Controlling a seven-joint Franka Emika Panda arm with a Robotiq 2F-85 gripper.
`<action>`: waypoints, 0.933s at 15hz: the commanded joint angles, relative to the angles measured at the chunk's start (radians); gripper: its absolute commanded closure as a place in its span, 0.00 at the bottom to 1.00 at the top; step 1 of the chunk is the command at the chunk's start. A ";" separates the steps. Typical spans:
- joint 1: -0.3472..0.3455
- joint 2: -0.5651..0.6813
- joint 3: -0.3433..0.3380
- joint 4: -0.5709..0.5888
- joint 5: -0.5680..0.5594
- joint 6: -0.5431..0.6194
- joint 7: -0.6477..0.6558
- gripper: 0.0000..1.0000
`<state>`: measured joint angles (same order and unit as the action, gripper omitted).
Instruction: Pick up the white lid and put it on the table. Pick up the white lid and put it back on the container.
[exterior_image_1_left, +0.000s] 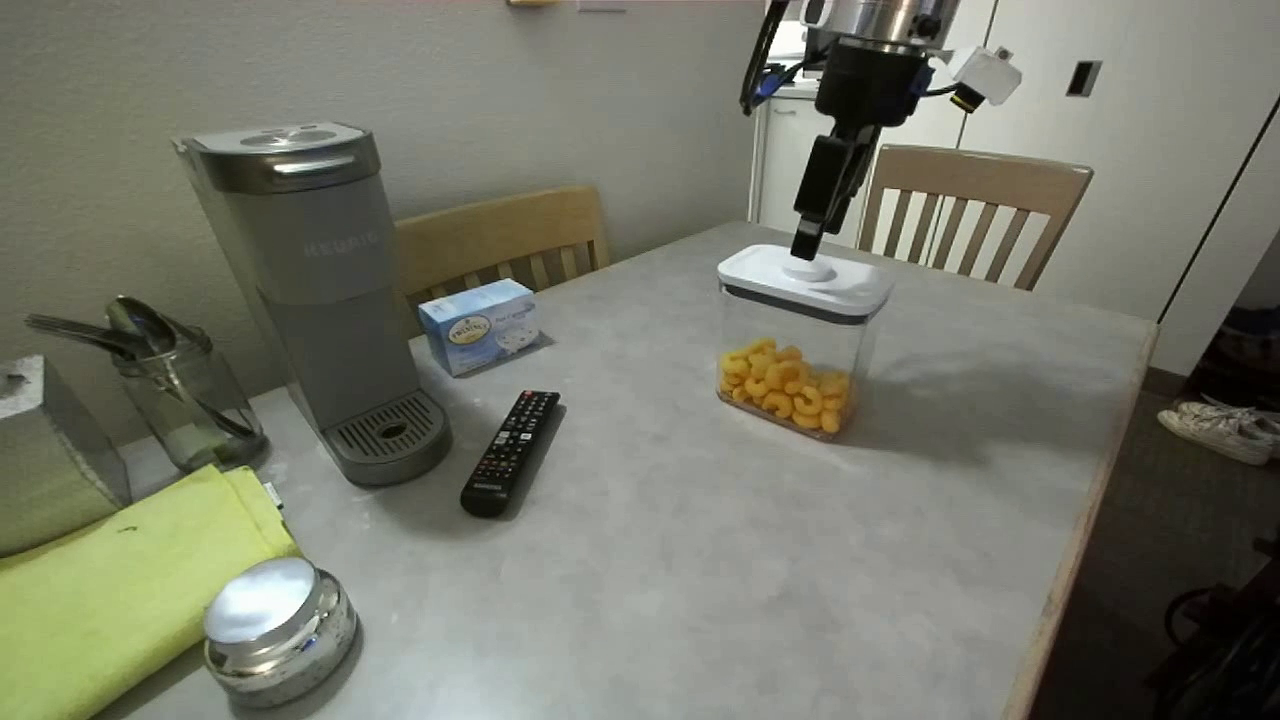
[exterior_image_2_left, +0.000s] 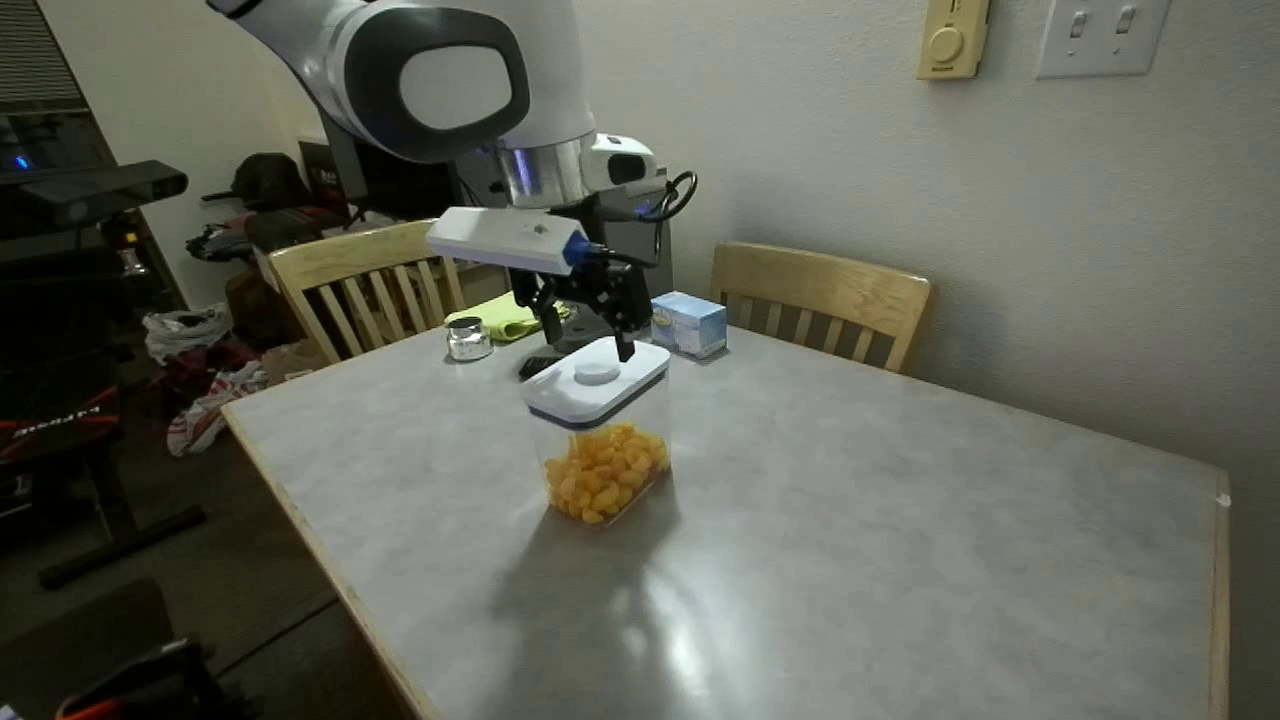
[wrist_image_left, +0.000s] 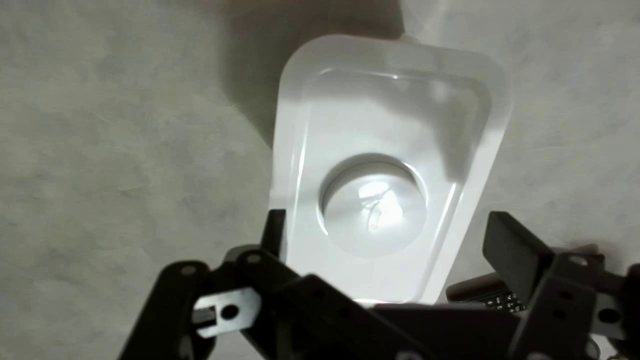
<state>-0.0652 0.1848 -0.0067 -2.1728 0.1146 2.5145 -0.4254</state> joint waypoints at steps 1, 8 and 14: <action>-0.024 0.037 0.009 0.022 0.017 -0.011 -0.024 0.00; -0.038 0.069 0.016 0.035 0.030 -0.014 -0.025 0.26; -0.039 0.069 0.020 0.042 0.036 -0.013 -0.027 0.13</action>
<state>-0.0830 0.2300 -0.0054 -2.1550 0.1279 2.5143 -0.4253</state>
